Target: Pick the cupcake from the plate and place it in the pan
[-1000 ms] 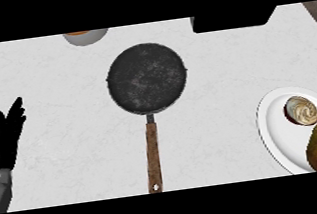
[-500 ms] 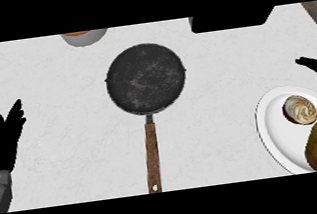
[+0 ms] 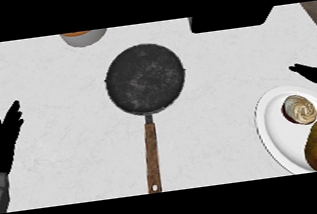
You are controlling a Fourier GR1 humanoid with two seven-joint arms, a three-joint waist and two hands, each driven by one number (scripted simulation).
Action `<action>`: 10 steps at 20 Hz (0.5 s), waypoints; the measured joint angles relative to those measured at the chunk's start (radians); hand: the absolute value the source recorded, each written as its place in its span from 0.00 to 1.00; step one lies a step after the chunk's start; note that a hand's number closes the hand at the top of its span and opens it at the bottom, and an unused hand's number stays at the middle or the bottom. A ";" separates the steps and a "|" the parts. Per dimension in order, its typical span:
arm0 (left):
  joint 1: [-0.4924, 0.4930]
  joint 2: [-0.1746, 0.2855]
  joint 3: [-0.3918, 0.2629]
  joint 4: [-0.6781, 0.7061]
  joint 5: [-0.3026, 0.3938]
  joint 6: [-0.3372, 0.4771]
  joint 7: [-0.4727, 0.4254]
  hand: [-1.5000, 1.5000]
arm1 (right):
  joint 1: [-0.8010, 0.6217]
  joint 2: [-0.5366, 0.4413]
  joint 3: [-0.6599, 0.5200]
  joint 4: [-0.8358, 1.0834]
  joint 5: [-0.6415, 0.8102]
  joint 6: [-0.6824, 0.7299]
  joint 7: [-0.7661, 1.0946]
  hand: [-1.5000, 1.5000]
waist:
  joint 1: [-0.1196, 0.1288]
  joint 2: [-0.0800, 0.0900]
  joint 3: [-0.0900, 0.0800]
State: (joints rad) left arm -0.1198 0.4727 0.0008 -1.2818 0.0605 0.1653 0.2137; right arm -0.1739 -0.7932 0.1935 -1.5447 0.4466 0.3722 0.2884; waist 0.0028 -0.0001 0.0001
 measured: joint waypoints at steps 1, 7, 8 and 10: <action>0.006 -0.003 0.008 -0.011 -0.002 -0.007 0.002 0.50 | 0.008 0.007 -0.009 0.001 0.016 0.007 -0.008 0.00 | 0.000 0.000 0.000; 0.005 -0.032 0.040 -0.025 -0.038 -0.025 0.019 0.50 | 0.006 0.080 -0.036 0.030 0.108 0.043 -0.046 0.00 | -0.001 0.000 0.000; -0.009 -0.036 0.047 -0.008 -0.047 -0.029 0.016 0.50 | 0.004 0.096 -0.039 0.036 0.125 0.044 -0.051 0.00 | -0.002 0.000 0.000; 0.002 -0.053 0.051 -0.008 -0.060 -0.029 0.005 0.50 | 0.010 0.101 -0.062 0.059 0.146 0.041 -0.093 0.00 | -0.002 0.000 0.000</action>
State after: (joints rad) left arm -0.1178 0.4201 0.0521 -1.2901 0.0004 0.1367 0.2183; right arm -0.1636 -0.6920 0.1314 -1.4852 0.5929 0.4134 0.1954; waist 0.0009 0.0000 0.0003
